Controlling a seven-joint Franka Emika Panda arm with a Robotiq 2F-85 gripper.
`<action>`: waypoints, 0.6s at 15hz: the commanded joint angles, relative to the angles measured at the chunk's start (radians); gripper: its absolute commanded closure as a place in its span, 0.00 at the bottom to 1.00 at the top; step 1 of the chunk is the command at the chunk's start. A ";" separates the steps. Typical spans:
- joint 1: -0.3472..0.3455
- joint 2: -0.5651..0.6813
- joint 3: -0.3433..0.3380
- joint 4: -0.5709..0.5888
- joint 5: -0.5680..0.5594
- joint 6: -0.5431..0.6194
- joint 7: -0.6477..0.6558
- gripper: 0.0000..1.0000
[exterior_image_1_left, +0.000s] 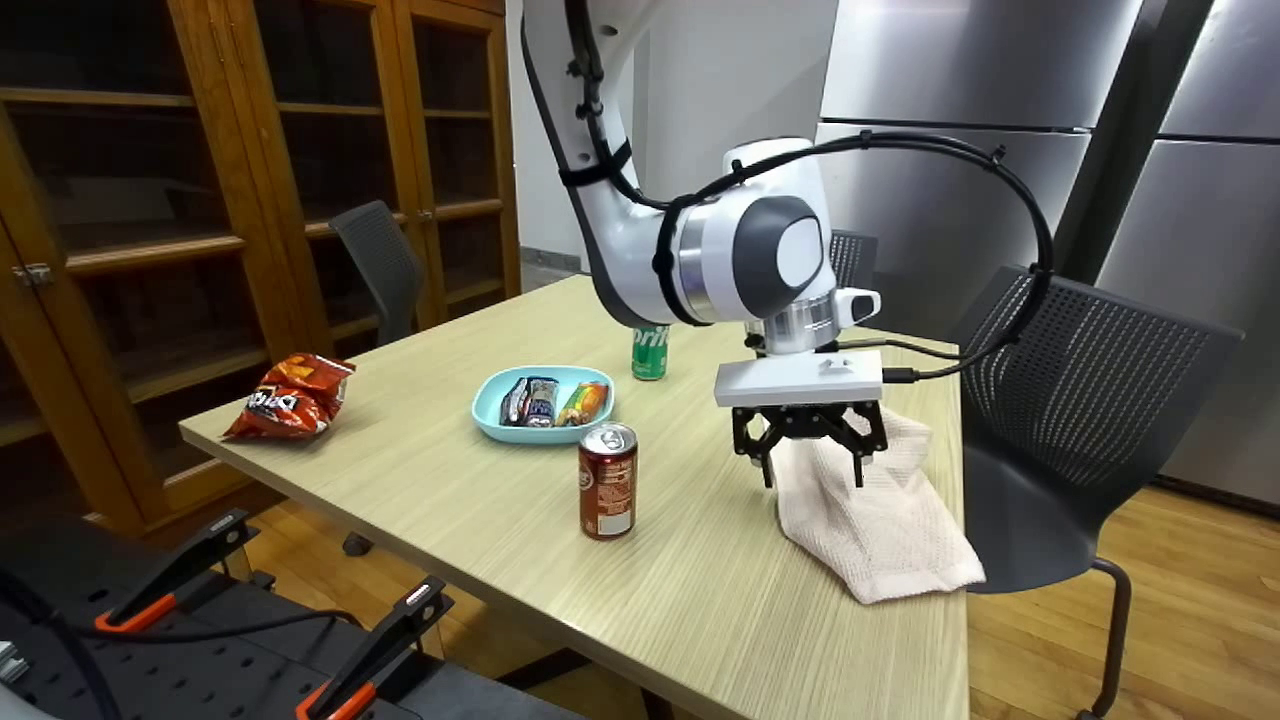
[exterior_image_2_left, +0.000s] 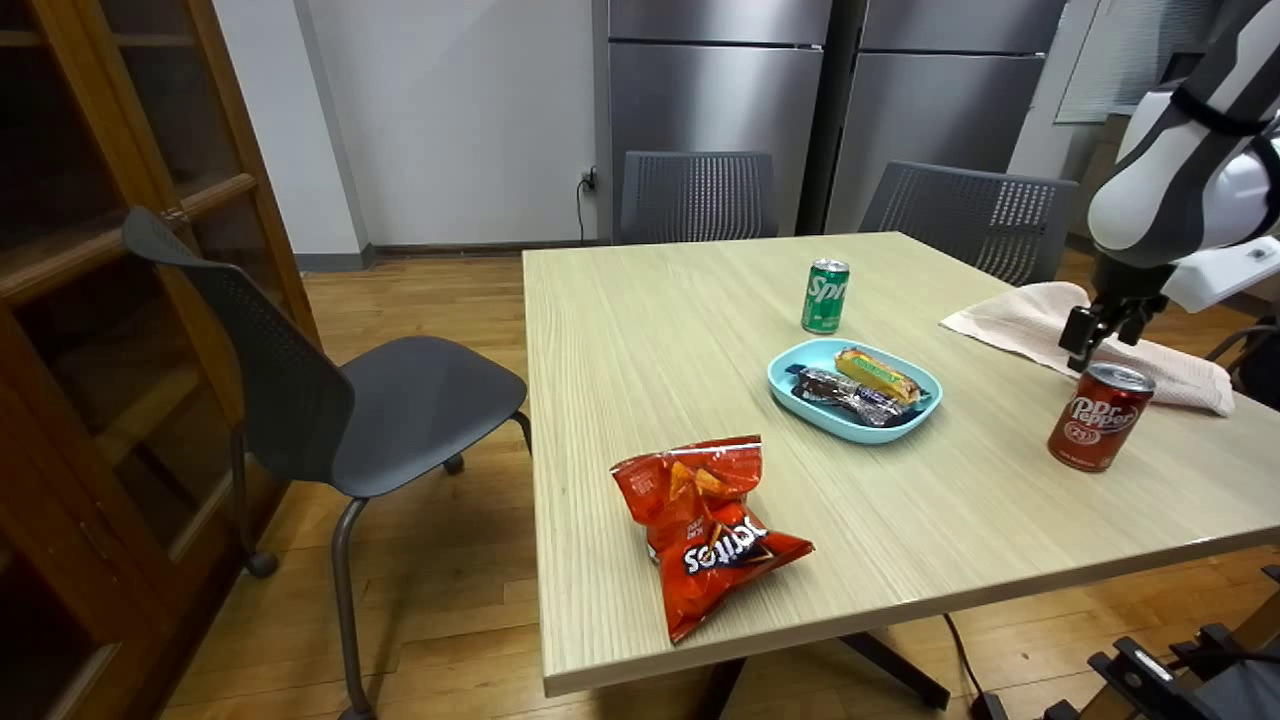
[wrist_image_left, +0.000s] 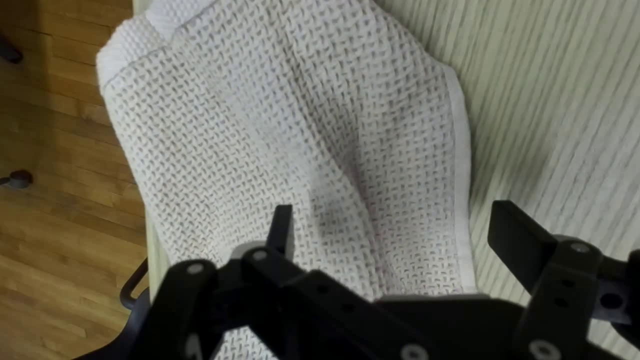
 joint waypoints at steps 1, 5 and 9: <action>0.012 -0.018 -0.004 -0.020 -0.044 -0.007 0.023 0.00; -0.001 -0.028 0.022 -0.045 -0.048 -0.017 0.002 0.00; 0.010 -0.020 0.020 -0.061 -0.060 -0.018 0.007 0.00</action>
